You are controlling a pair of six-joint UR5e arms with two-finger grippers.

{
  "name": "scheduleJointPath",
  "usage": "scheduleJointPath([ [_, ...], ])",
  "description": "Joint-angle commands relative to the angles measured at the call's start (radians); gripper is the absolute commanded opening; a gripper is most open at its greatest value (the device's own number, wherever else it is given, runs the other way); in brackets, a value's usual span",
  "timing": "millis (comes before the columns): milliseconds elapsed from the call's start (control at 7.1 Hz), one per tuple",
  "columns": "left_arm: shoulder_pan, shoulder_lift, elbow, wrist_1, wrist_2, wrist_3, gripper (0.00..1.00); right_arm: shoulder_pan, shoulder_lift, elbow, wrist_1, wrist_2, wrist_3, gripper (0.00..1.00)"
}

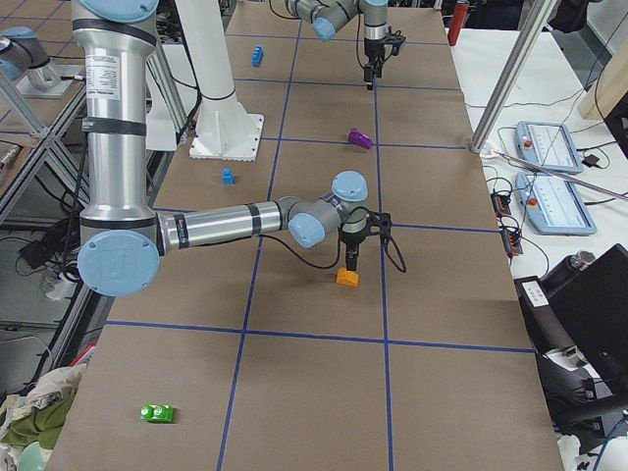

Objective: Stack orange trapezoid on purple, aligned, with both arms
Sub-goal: 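Release the purple block with the left gripper while the right gripper descends, then grasp the orange trapezoid block with the right gripper while the left arm withdraws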

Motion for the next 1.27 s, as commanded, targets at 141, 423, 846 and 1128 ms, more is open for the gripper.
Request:
scheduleJointPath([
  [141, -0.007, 0.001, -0.002, 0.002, 0.0, 0.0, 1.0, -0.031, -0.001, -0.083, 0.078, 0.001, 0.009, 1.0],
  [423, -0.01, 0.008, -0.004, 0.001, 0.0, 0.0, 1.0, -0.056, 0.01, -0.107, 0.077, 0.0, 0.01, 0.98],
  [846, -0.01, 0.008, -0.006, 0.002, 0.0, 0.0, 1.0, -0.056, 0.01, -0.129, 0.078, 0.003, 0.007, 0.83],
  [1128, -0.01, 0.008, -0.006, 0.002, 0.0, 0.0, 1.0, -0.056, 0.008, -0.138, 0.077, 0.004, 0.001, 0.71],
])
